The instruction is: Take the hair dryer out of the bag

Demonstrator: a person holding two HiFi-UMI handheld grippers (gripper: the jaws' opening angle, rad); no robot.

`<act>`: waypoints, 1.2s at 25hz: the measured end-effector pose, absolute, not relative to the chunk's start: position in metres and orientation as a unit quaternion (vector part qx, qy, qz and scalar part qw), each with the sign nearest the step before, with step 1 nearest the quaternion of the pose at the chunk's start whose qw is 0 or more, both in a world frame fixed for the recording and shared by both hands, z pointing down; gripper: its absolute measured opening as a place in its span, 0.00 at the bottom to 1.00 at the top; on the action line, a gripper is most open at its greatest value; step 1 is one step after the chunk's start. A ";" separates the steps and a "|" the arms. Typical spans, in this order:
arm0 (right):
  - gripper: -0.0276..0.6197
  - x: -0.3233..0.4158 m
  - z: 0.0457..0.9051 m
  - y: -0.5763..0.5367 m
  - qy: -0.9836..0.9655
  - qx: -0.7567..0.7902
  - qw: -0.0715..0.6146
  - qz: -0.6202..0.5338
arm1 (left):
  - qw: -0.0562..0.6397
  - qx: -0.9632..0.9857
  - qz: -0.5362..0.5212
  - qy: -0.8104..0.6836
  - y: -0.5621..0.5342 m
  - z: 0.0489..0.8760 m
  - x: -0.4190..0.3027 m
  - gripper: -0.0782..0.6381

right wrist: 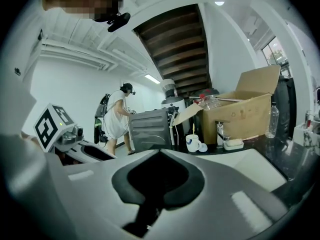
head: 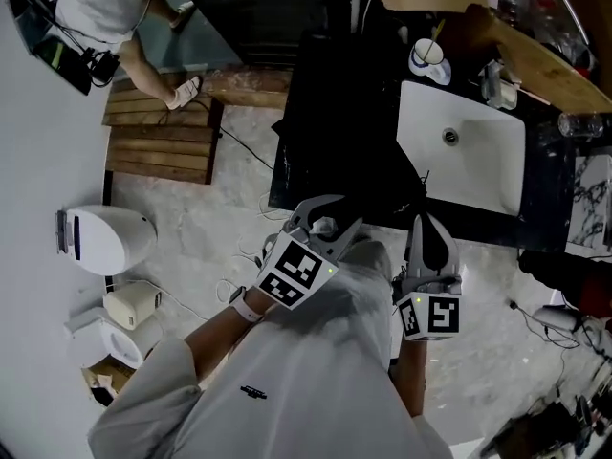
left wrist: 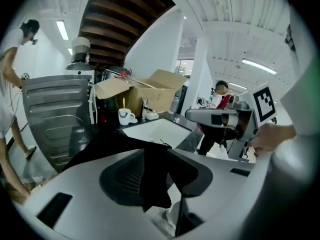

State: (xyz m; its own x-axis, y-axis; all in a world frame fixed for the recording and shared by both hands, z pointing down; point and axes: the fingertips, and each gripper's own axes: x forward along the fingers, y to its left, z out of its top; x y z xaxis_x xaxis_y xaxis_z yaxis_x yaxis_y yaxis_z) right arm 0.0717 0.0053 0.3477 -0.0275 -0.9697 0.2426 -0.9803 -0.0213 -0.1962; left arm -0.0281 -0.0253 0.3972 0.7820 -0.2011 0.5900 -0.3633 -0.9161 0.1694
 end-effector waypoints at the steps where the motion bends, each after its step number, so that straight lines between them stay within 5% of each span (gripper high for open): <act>1: 0.06 0.074 0.349 0.005 -0.697 0.699 0.017 0.158 | 0.133 0.933 0.302 -0.142 -0.024 0.403 -0.024 0.29; 21: 0.06 0.097 0.407 0.004 -0.690 0.692 0.025 0.211 | 0.041 0.901 0.419 -0.104 -0.006 0.500 0.011 0.42; 26: 0.06 0.099 0.421 0.005 -0.688 0.690 0.027 0.221 | 0.069 0.897 0.412 -0.141 -0.023 0.509 0.010 0.16; 30: 0.06 0.099 0.429 0.006 -0.686 0.691 0.031 0.225 | 0.123 0.899 0.394 -0.150 -0.030 0.506 0.009 0.15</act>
State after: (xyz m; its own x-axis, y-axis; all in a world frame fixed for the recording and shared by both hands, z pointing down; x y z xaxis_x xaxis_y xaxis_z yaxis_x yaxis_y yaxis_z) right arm 0.0990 0.0059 0.4292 -0.0437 -0.9344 0.3535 -0.9621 -0.0560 -0.2668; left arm 0.0091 -0.0300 0.5065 0.6448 -0.1719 0.7447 -0.3655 -0.9251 0.1028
